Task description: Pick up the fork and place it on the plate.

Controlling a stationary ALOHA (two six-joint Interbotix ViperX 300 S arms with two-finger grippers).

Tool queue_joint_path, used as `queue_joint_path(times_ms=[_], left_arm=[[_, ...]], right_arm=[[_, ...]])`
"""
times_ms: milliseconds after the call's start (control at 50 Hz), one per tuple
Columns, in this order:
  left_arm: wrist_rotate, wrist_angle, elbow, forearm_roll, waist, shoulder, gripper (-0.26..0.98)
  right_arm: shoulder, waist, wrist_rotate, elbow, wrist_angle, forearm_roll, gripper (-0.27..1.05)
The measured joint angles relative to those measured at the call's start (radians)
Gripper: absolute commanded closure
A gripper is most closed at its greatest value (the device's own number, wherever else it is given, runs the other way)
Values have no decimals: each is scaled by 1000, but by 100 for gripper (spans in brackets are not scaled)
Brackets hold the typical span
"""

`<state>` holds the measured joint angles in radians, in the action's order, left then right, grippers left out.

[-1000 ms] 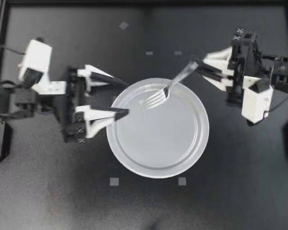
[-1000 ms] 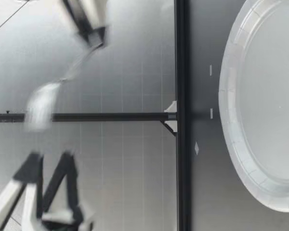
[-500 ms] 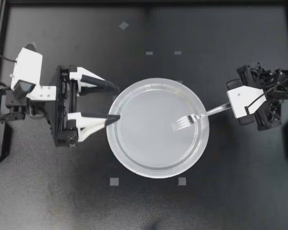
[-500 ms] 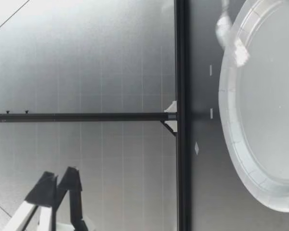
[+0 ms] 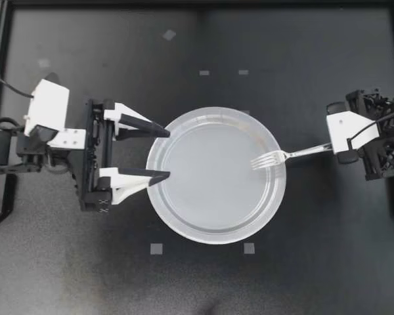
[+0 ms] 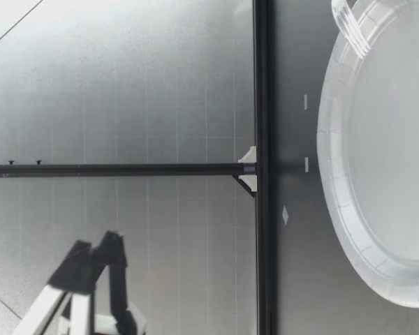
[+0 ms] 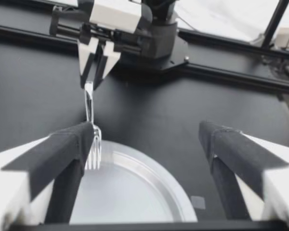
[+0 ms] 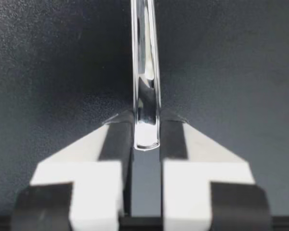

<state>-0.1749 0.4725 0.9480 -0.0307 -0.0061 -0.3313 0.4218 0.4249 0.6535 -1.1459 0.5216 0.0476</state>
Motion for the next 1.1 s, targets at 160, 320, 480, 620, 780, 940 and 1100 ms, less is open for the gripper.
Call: queue_joint_path(times_ms=[160, 320, 480, 620, 780, 940, 1100], left_arm=[[2, 0, -5, 0, 0, 12, -12], [2, 0, -5, 2, 0, 14, -12], [0, 0, -5, 2, 0, 12, -12], [2, 0, -5, 2, 0, 14, -12], [2, 0, -5, 2, 0, 12, -12], [0, 0, -3, 0, 0, 14, -12], [2, 0, -3, 2, 0, 12, -12]], right_arm=[[-29, 0, -23, -5, 2, 5, 72], [-69, 2, -83, -5, 5, 3, 72], [-74, 2, -87, -5, 2, 5, 71], [-72, 2, -89, -5, 0, 5, 68], [-72, 0, -91, -5, 0, 5, 45], [-75, 2, -91, 2, 0, 3, 27], [-74, 2, -91, 2, -2, 3, 28]])
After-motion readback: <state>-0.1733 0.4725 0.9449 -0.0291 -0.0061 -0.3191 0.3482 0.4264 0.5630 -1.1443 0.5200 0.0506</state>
